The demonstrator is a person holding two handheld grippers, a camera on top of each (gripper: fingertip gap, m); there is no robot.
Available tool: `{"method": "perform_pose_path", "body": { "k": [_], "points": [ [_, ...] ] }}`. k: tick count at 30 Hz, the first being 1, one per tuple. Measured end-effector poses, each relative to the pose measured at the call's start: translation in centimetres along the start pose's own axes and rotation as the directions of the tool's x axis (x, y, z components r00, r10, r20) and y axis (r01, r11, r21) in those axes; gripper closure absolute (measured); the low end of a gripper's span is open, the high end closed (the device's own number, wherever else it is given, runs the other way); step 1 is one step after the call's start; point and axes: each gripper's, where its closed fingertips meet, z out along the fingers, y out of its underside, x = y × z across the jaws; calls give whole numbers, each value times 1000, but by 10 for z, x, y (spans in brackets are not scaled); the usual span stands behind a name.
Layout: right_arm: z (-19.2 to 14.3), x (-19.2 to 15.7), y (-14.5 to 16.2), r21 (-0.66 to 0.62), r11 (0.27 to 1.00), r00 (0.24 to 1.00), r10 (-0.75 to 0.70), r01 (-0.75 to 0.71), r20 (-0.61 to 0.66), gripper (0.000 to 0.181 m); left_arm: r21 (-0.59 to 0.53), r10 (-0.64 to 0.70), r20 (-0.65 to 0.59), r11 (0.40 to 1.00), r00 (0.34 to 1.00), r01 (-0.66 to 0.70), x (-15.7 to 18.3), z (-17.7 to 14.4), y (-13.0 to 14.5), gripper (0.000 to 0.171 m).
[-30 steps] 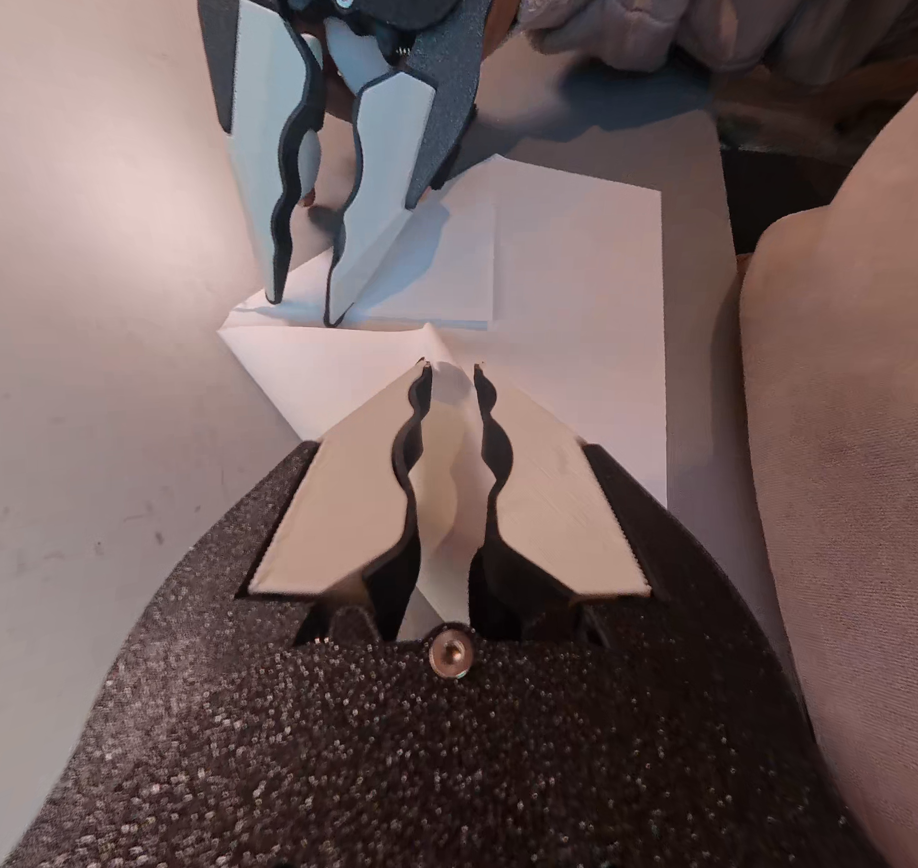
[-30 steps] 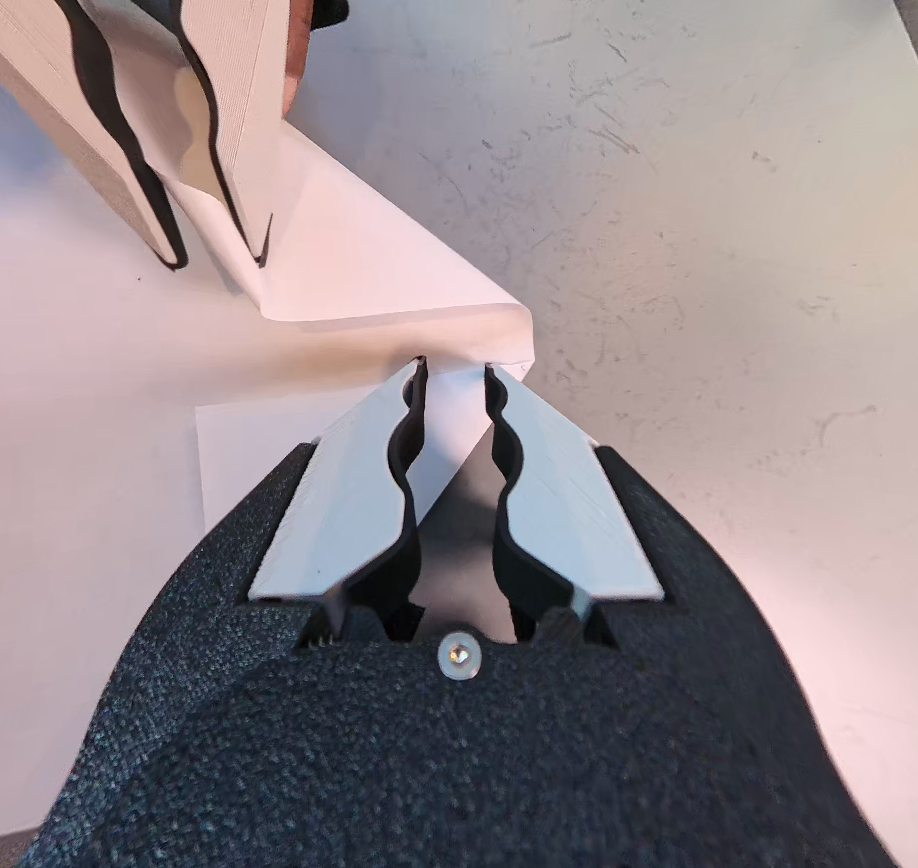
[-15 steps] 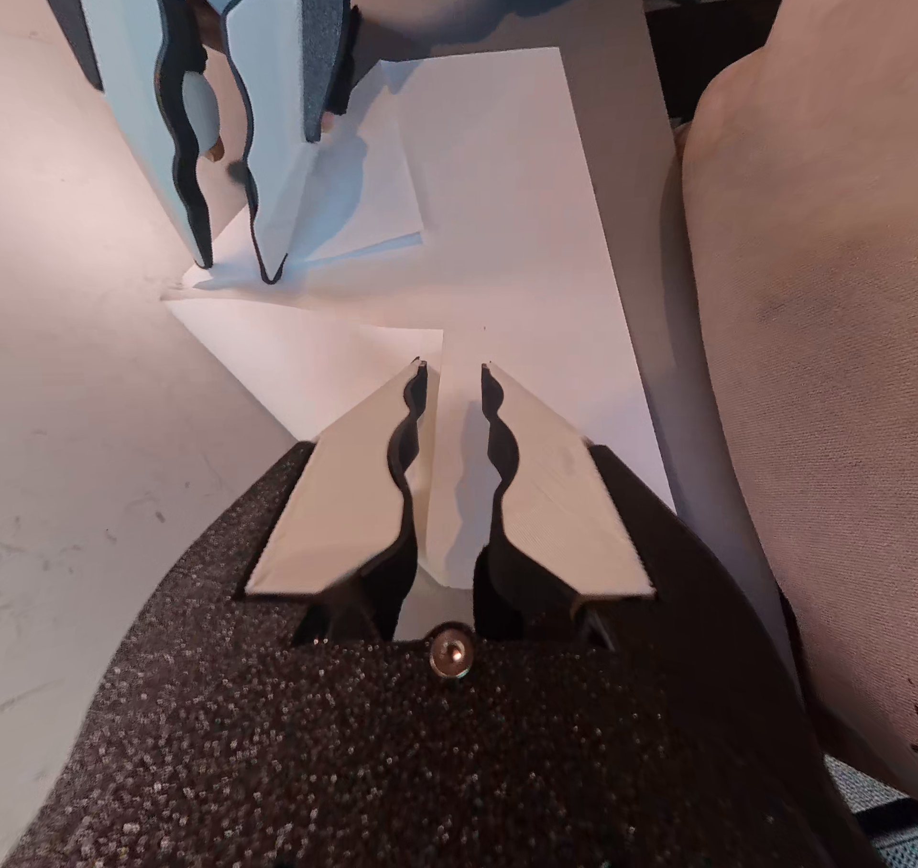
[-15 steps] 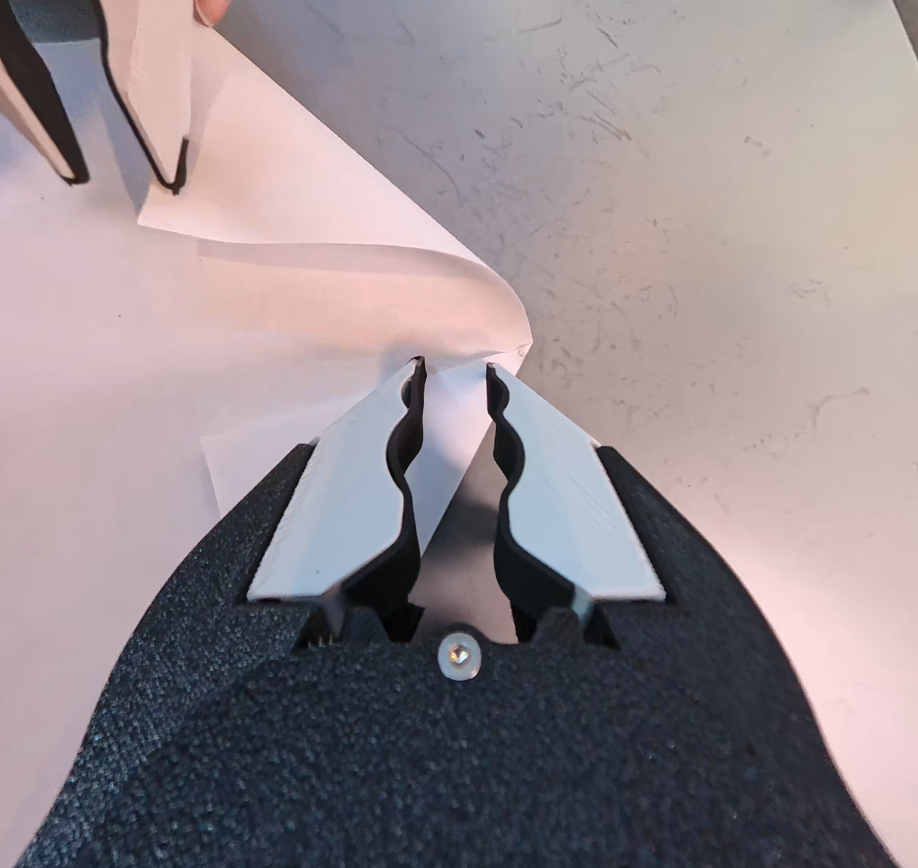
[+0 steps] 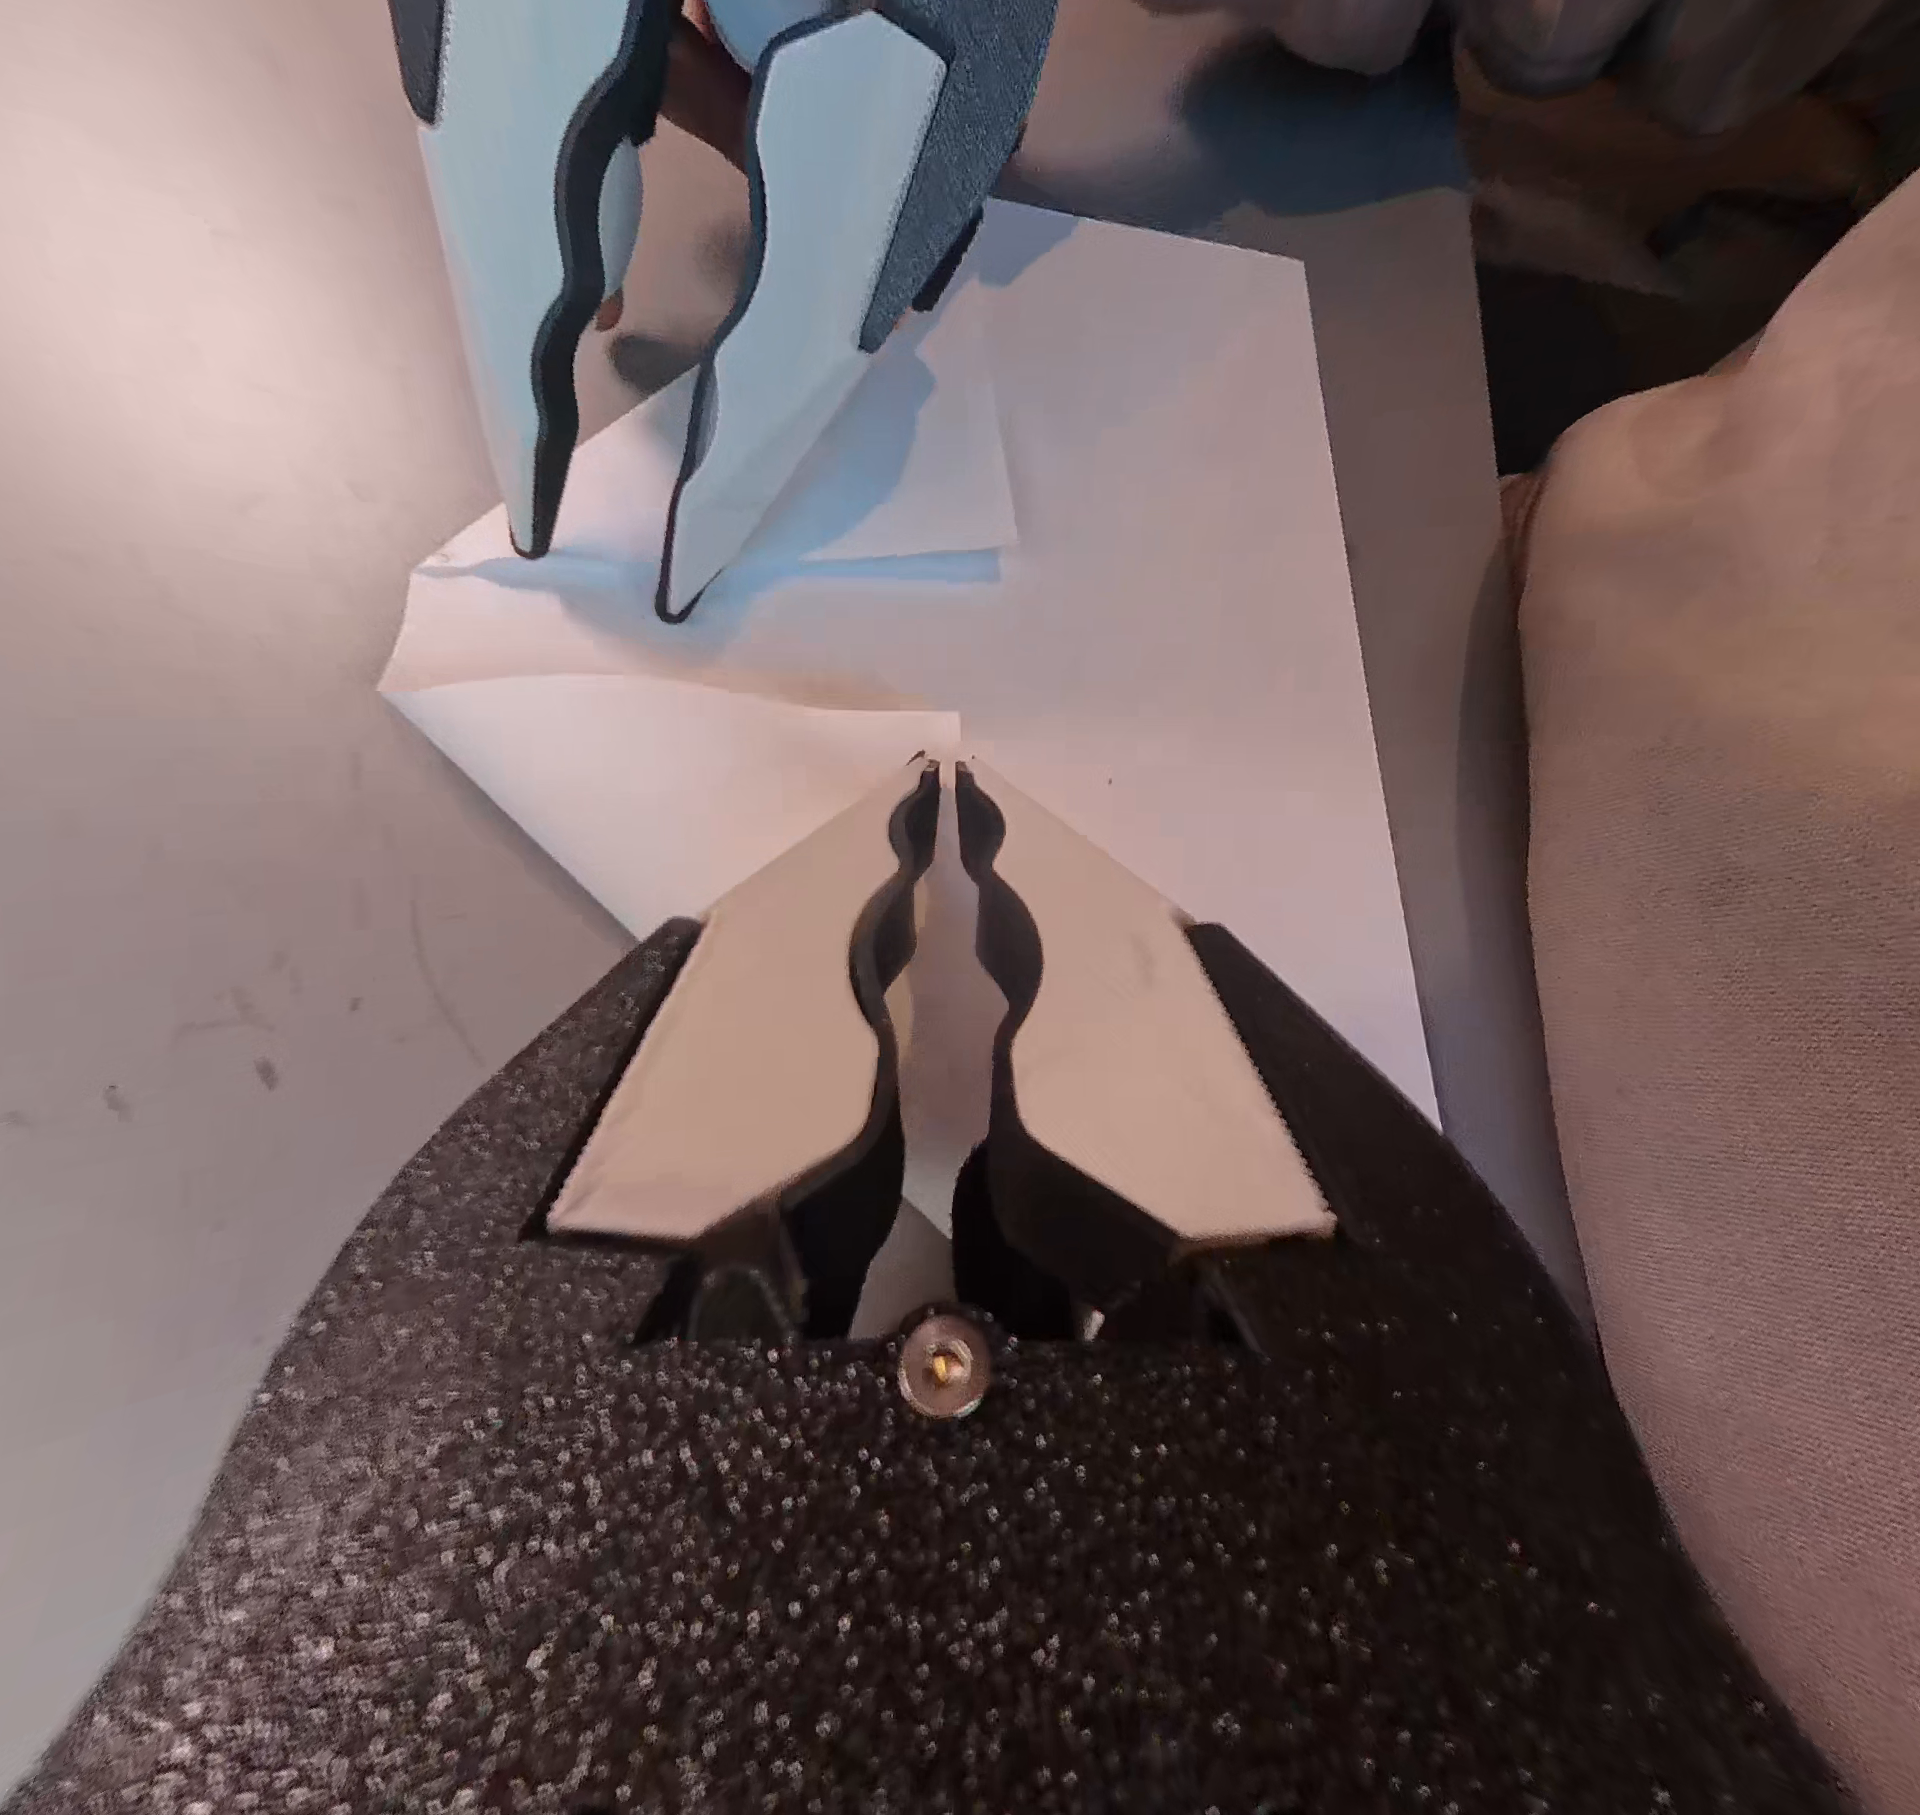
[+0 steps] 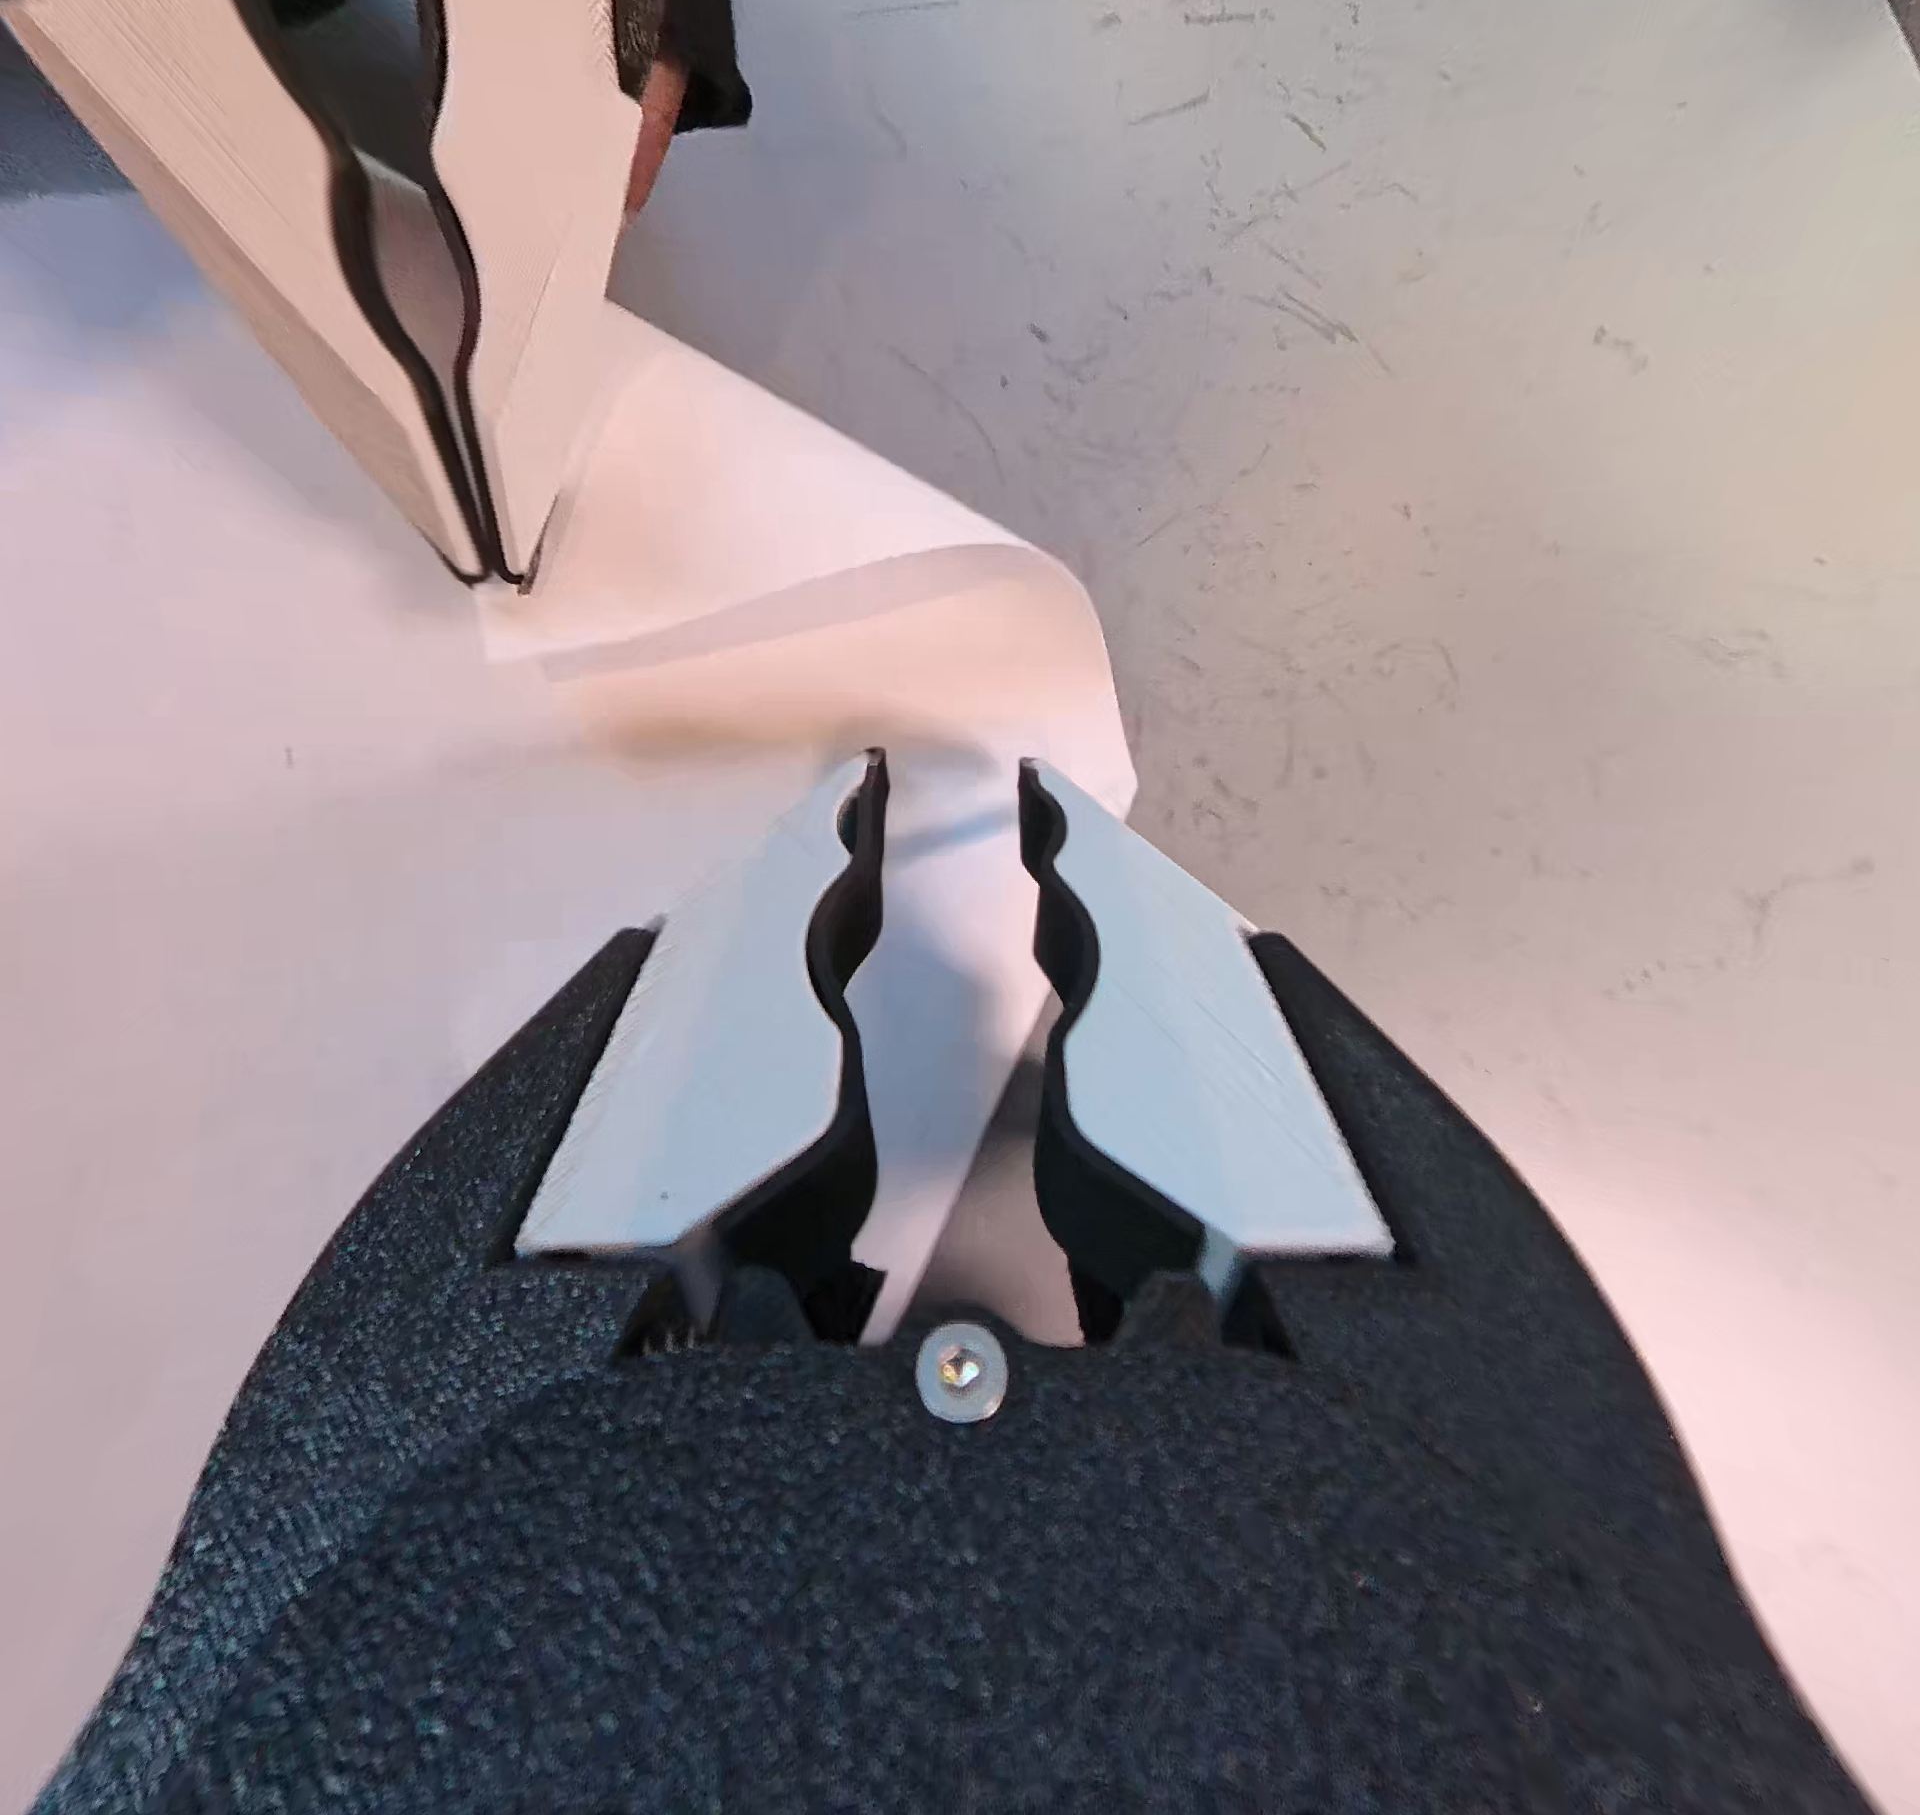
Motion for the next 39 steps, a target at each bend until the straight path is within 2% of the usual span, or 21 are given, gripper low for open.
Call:
{"method": "perform_pose_path", "body": {
  "k": [9,11,14,17,20,22,24,27,30,33,39],
  "points": [
    [-13,-15,-16,88,968,959,215,-234,185,155,-24,29,14,999,999,-29,2,15,4,171],
    [-17,-21,-22,95,945,926,282,-313,249,155,0,20,9,1000,1000,-20,4,15,-1,171],
    [-15,-27,-24,33,890,844,418,-454,336,156,30,38,6,999,999,-38,8,15,-9,171],
    [-17,-34,-28,5,858,778,463,-514,424,172,42,50,10,998,999,-50,11,18,-13,171],
    [-23,-41,-28,-6,862,755,447,-507,480,181,115,29,-54,993,998,-23,18,7,-23,167],
    [-29,-43,-26,-26,859,736,453,-511,504,181,209,-40,-119,976,992,64,15,-14,-38,160],
    [-34,-44,-23,-47,856,718,461,-516,521,181,253,-132,-147,953,980,166,-2,-31,-42,157],
    [-40,-48,-16,-99,852,680,475,-514,558,181,152,-223,-115,959,968,239,-24,-25,-18,155],
    [-46,-53,-8,-155,861,649,473,-485,596,181,32,-231,-168,970,958,240,-9,-4,-1,152],
    [-49,-56,9,-232,882,655,462,-410,597,181,23,-230,-187,971,955,238,-1,7,-2,152],
    [-52,-53,24,-335,880,626,476,-338,618,181,9,-211,-124,977,970,214,-3,10,-2,153]
  ]
}}
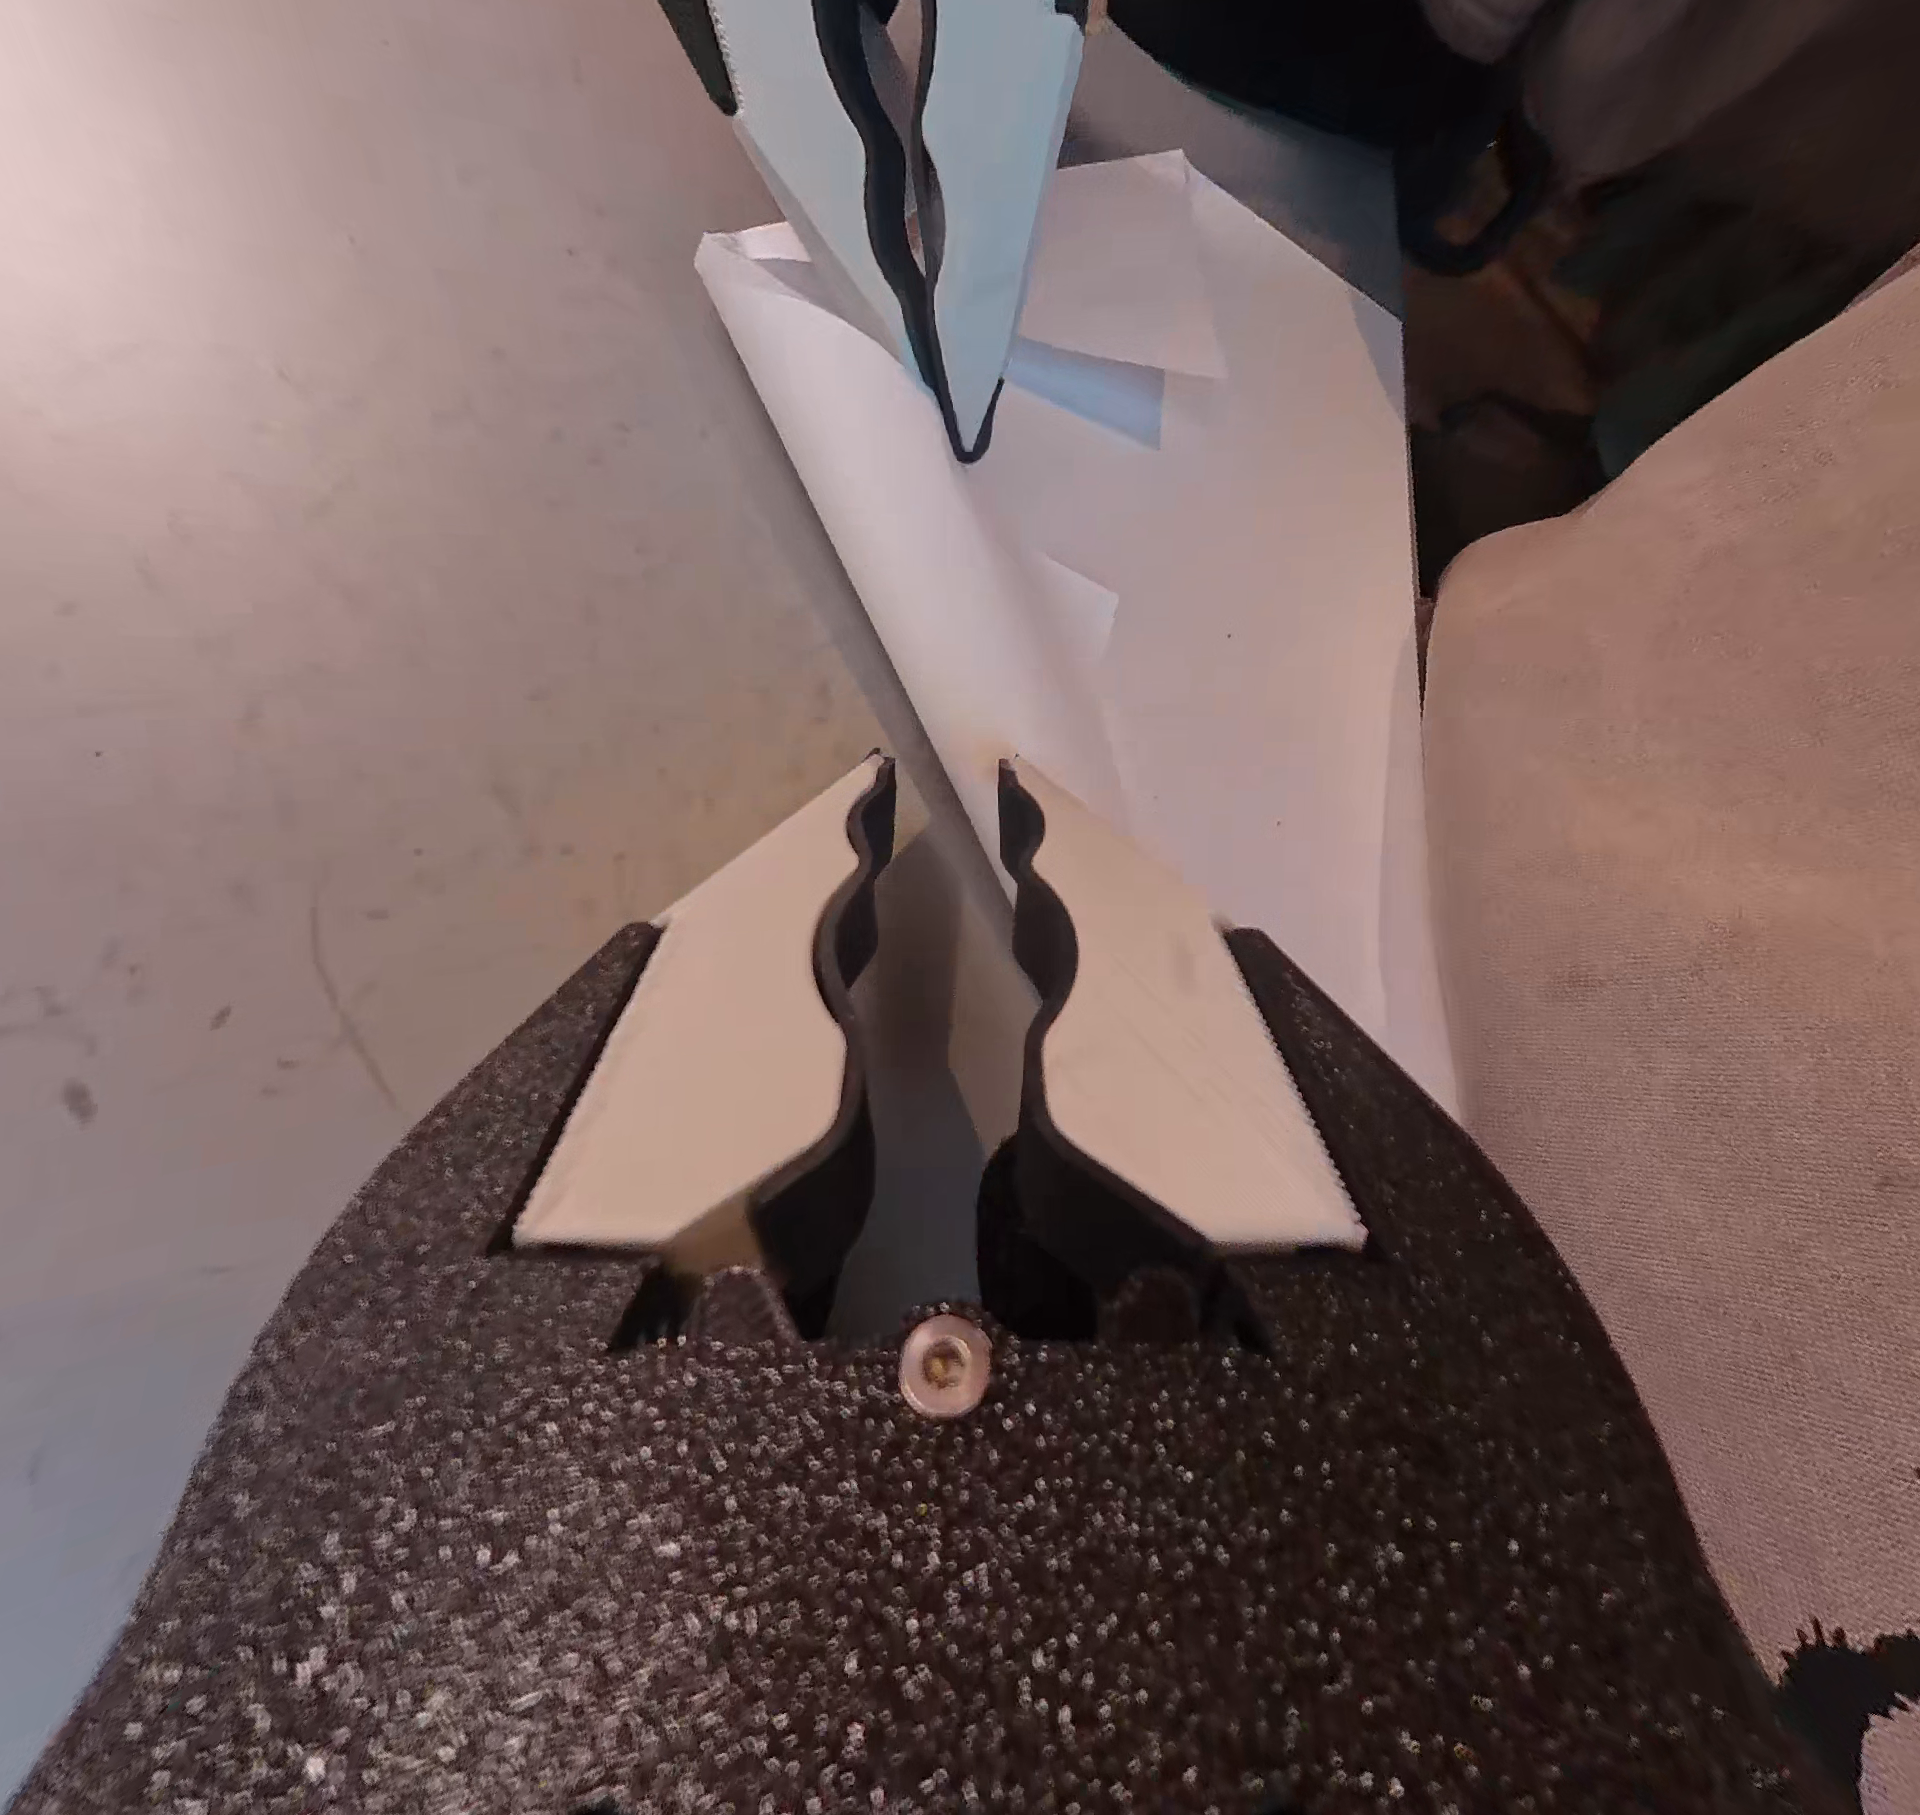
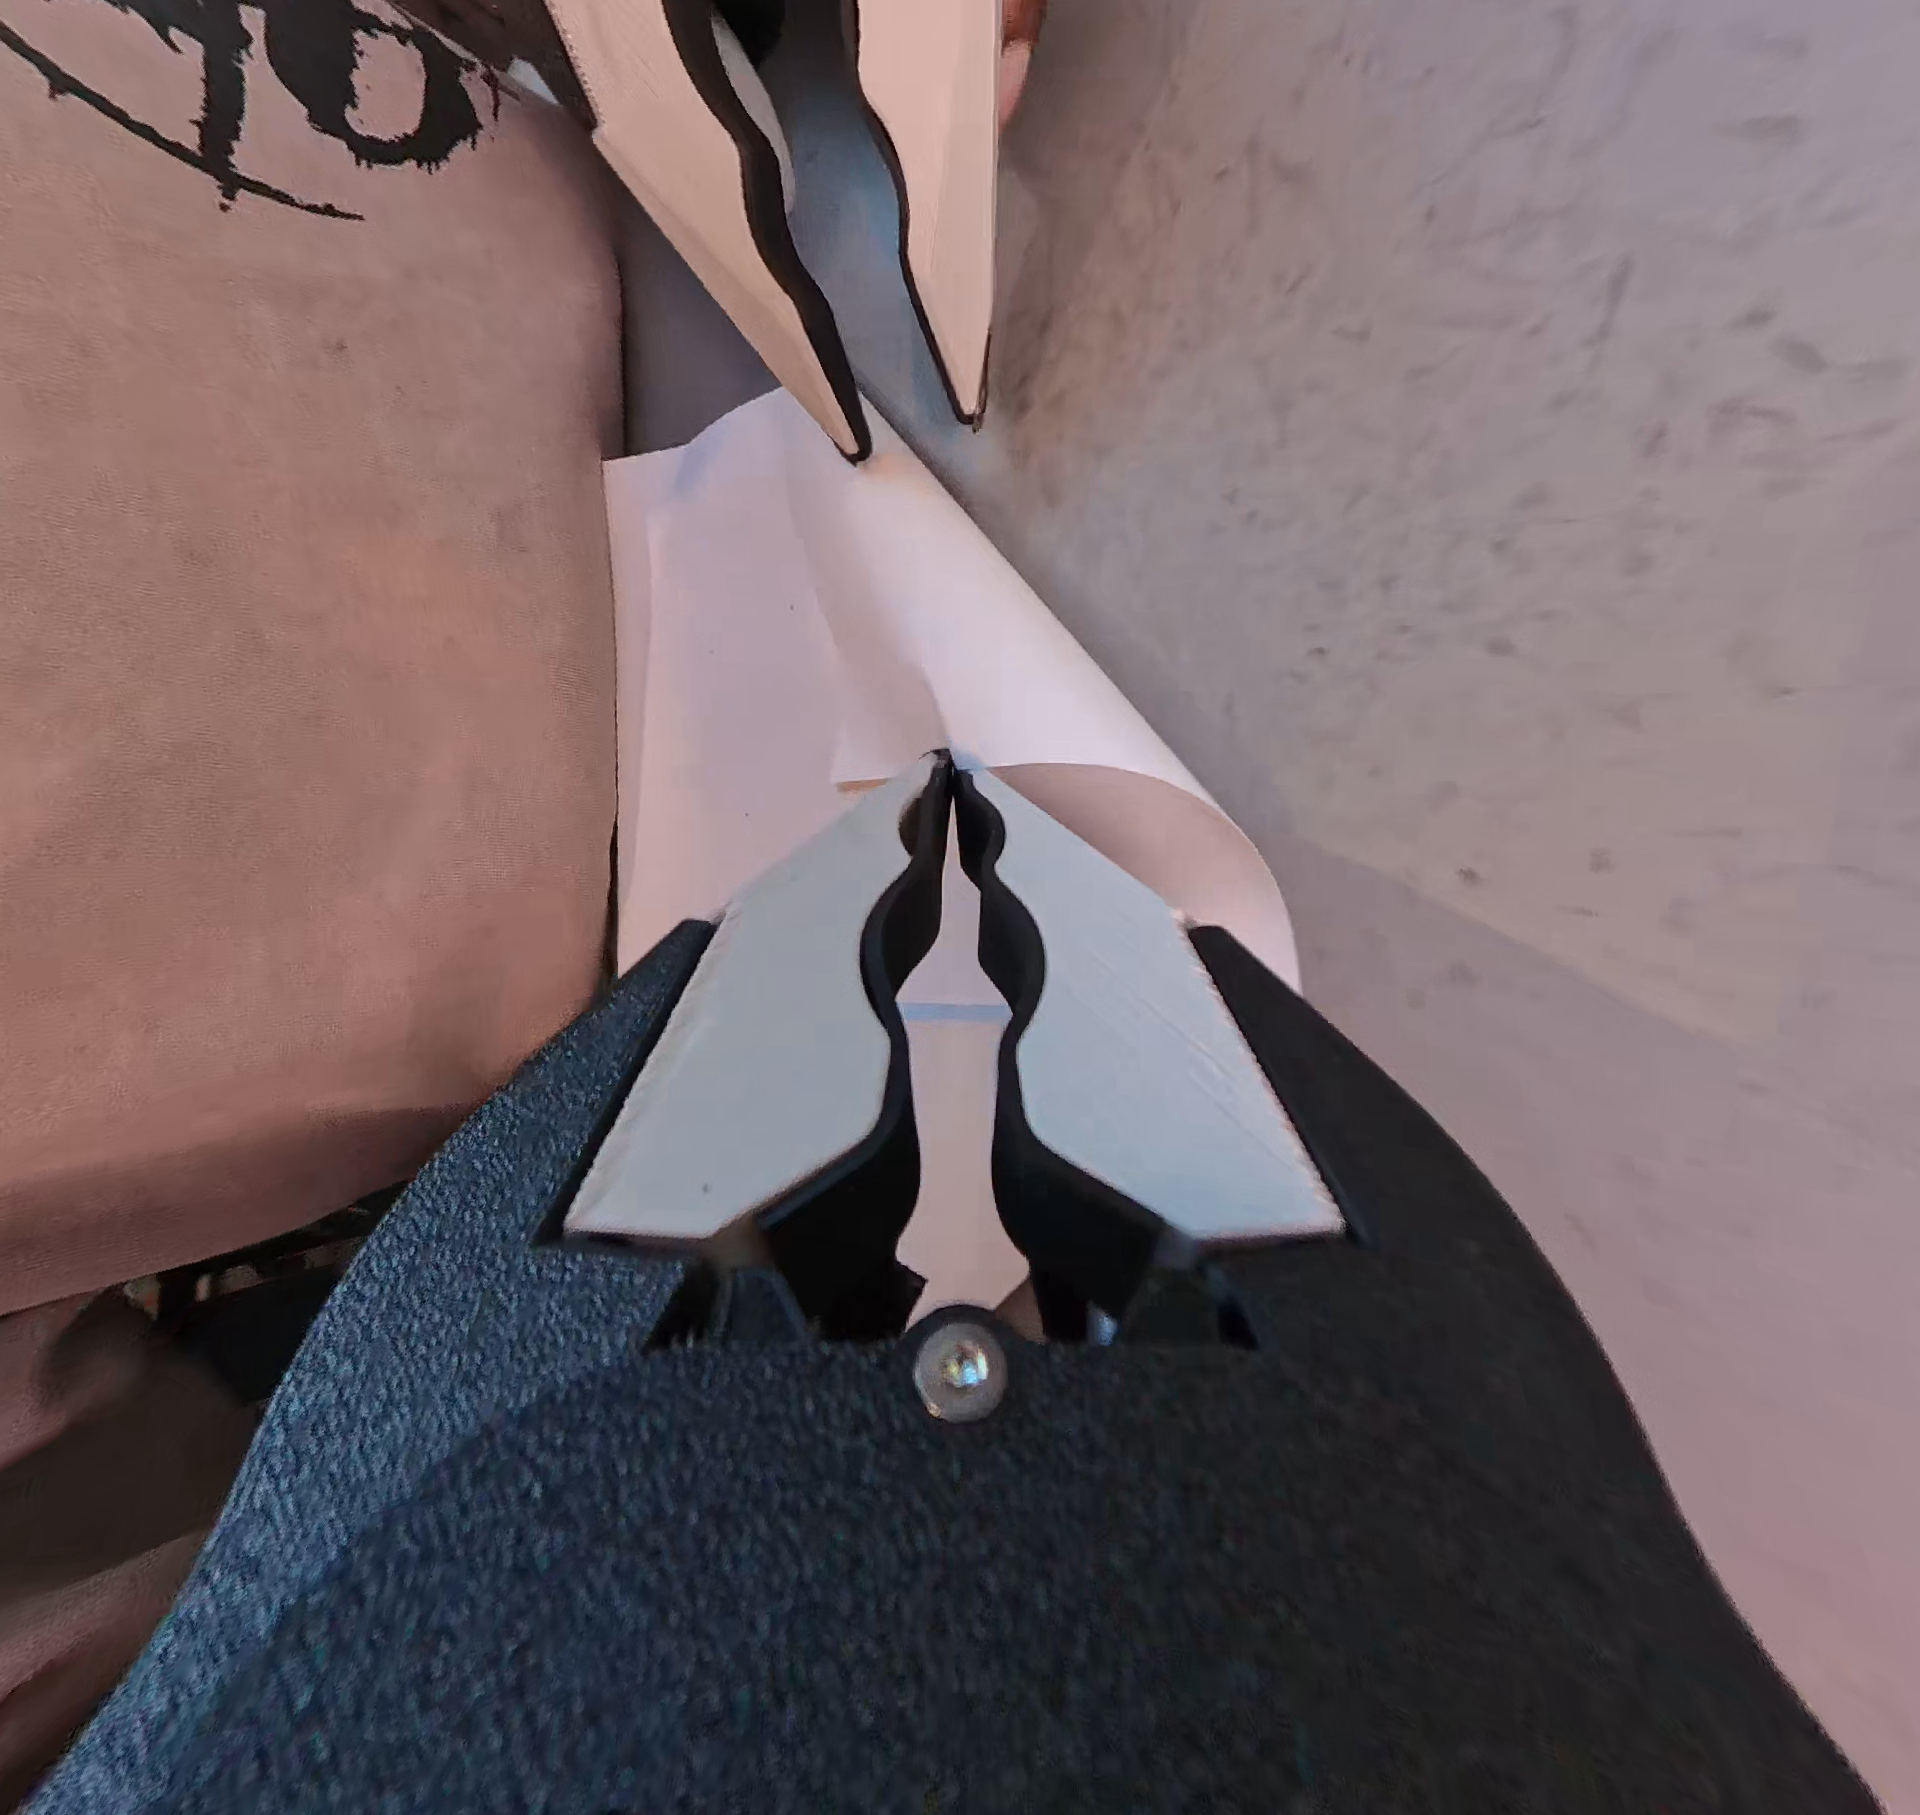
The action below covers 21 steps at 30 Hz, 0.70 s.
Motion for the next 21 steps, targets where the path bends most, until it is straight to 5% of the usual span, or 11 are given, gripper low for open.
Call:
{"method": "perform_pose_path", "body": {
  "k": [12,21],
  "points": [
    [3,12,5,-96,994,999,47,-49,-21,181,10,83,68,996,994,-84,-5,-2,-18,154],
    [3,11,-4,-12,1000,998,20,-21,-63,181,-74,164,81,985,983,-158,-2,19,-7,164]
  ]
}}
